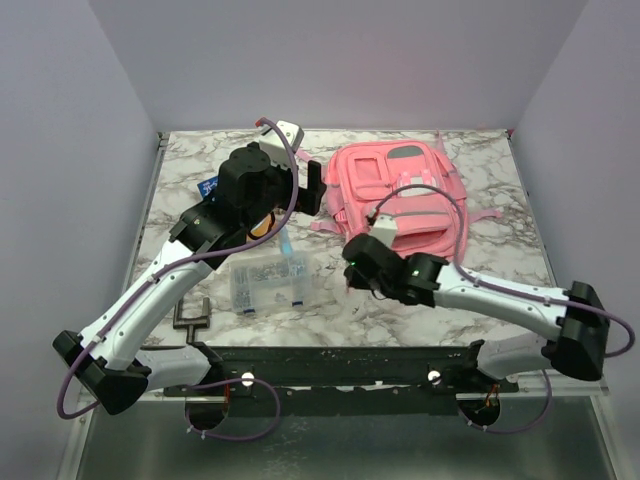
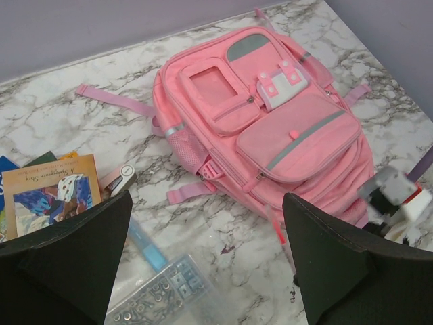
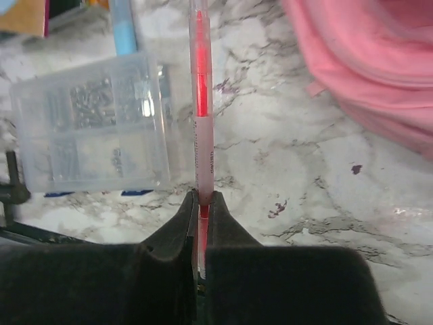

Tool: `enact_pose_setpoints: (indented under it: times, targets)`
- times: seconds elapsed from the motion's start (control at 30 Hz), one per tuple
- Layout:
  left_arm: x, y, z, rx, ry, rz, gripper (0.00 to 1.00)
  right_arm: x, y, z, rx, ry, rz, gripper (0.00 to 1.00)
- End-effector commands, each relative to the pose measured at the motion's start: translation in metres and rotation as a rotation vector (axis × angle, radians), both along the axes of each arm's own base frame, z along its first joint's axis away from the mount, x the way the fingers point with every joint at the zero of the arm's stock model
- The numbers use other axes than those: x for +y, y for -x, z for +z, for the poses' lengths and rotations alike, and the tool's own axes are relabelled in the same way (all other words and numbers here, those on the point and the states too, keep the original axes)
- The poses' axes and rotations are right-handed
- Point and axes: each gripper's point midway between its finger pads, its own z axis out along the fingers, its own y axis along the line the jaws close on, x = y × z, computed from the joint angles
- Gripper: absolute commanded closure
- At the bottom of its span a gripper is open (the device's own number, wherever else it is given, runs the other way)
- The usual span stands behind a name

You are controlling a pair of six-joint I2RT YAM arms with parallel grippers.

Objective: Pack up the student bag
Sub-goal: Place the stationery in the student bag.

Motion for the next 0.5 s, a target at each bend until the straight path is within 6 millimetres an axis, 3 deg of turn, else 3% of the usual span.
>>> enact_pose_setpoints:
  times: [0.0, 0.23, 0.47]
  targets:
    - [-0.002, -0.002, -0.001, -0.005, -0.003, 0.0, 0.05, -0.046, -0.01, -0.001, 0.051, -0.055, -0.047, 0.99]
    - [-0.005, 0.001, -0.001, 0.003, 0.011, -0.016, 0.05, -0.101, -0.026, -0.008, 0.134, -0.184, -0.141, 1.0]
    - [-0.005, 0.0, -0.002, 0.001, 0.005, -0.014, 0.05, -0.128, -0.037, -0.012, 0.193, -0.27, -0.19, 0.99]
